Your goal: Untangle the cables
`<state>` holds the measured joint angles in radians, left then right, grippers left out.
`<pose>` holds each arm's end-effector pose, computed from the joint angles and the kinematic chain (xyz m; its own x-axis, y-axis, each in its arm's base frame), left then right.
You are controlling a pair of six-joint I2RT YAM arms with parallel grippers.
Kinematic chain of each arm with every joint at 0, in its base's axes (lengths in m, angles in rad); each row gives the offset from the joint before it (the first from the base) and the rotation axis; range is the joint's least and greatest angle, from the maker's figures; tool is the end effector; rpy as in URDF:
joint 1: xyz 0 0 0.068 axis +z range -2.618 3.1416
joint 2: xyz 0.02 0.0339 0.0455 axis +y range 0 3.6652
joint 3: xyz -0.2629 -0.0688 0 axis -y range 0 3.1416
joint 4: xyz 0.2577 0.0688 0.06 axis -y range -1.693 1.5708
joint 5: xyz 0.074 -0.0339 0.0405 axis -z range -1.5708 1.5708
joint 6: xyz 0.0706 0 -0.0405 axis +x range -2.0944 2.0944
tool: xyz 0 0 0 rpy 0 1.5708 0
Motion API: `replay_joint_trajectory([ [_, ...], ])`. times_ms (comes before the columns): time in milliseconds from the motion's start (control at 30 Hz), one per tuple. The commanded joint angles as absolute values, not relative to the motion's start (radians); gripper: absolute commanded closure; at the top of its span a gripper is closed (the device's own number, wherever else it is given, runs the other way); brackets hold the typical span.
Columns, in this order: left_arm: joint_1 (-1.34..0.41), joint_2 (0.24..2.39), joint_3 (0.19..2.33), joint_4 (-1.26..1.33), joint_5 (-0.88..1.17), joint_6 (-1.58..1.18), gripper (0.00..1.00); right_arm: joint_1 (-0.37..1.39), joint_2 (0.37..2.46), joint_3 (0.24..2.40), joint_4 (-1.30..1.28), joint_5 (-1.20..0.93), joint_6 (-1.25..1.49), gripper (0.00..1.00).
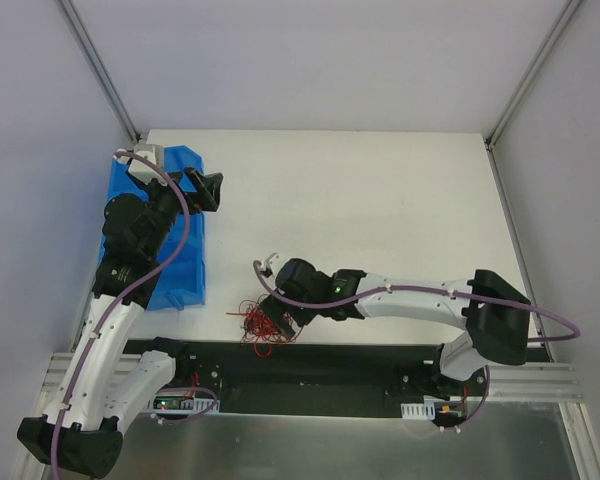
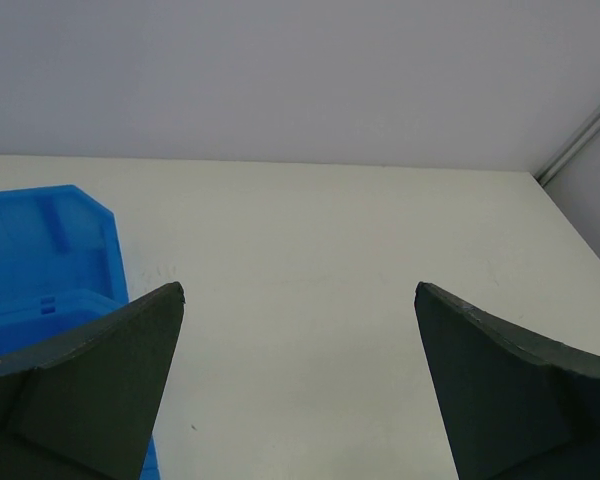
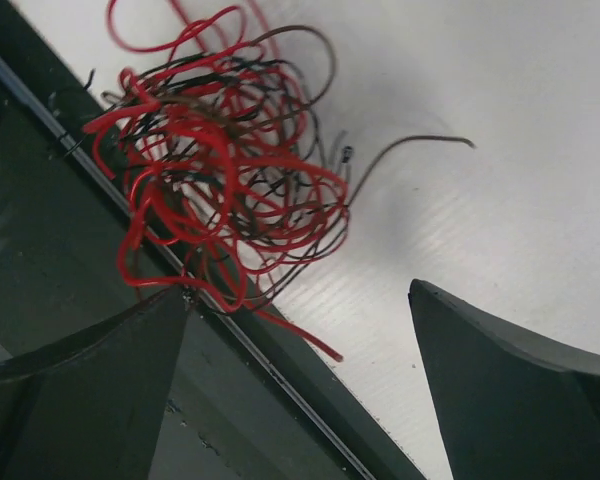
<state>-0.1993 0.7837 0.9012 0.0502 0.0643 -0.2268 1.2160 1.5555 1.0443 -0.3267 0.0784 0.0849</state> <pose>0.2197 -0.0490 0.4130 0.1010 -0.2493 -0.9631 0.2898 0.9335 -0.2113 0.1326 0.3419 0.1953 -0.3350 -0.6609 -0.6715 -0.8914 0.4531 -0.0013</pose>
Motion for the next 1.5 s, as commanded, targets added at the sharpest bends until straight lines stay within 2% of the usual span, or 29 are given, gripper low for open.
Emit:
replay_joint_trajectory([
  [0,-0.21,0.784,0.9,0.123,0.12,-0.241,0.01,1.278,1.578,1.115,-0.273,0.12,-0.047,0.04],
  [100,-0.212,0.788,0.9,0.124,0.132,-0.241,0.01,1.295,1.617,1.12,-0.235,0.101,-0.032,0.01],
  [333,-0.224,0.798,0.897,0.127,0.129,-0.233,0.01,1.313,1.707,1.12,-0.15,0.153,0.035,0.13],
  [433,-0.225,0.804,0.897,0.127,0.129,-0.235,0.01,1.31,1.706,1.114,-0.152,0.231,0.057,0.32],
  [567,-0.225,0.813,0.9,0.126,0.124,-0.244,0.02,1.276,1.639,1.074,-0.161,0.331,0.097,0.72],
  [600,-0.227,0.816,0.902,0.126,0.126,-0.247,0.02,1.263,1.609,1.057,-0.161,0.339,0.101,0.79],
  [700,-0.225,0.813,0.908,0.124,0.152,-0.264,0.02,1.204,1.533,1.006,-0.161,0.348,0.1,0.96],
  [767,-0.225,0.808,0.908,0.127,0.178,-0.279,0.02,1.161,1.482,0.983,-0.169,0.367,0.1,0.99],
  [933,-0.227,0.839,0.91,0.132,0.196,-0.294,0.02,1.033,1.321,0.95,-0.207,0.365,0.094,0.99],
  [1033,-0.232,0.886,0.92,0.132,0.253,-0.322,0.03,0.918,1.241,0.954,-0.238,0.295,0.092,0.99],
  [1067,-0.235,0.909,0.928,0.127,0.282,-0.328,0.04,0.879,1.224,0.962,-0.251,0.27,0.098,0.93],
  [1100,-0.238,0.935,0.934,0.123,0.304,-0.343,0.05,0.852,1.213,0.971,-0.267,0.247,0.104,0.82],
  [1133,-0.241,0.957,0.943,0.118,0.328,-0.357,0.06,0.827,1.207,0.979,-0.282,0.224,0.103,0.45],
  [1167,-0.245,0.985,0.953,0.115,0.351,-0.374,0.07,0.813,1.207,0.995,-0.31,0.195,0.089,0.22],
  [1200,-0.252,1.009,0.957,0.112,0.379,-0.38,0.08,0.805,1.209,1.012,-0.349,0.201,0.08,0.14],
  [1267,-0.27,1.055,0.974,0.098,0.414,-0.38,0.09,0.799,1.204,1.016,-0.414,0.251,0.08,0.06],
  [1367,-0.291,1.118,1.012,0.057,0.48,-0.379,0.1,0.747,1.18,0.967,-0.442,0.243,0.103,0.04],
  [1467,-0.32,1.153,1.035,0.035,0.503,-0.368,0.01,0.657,1.172,0.925,-0.431,0.158,0.12,0.05],
])
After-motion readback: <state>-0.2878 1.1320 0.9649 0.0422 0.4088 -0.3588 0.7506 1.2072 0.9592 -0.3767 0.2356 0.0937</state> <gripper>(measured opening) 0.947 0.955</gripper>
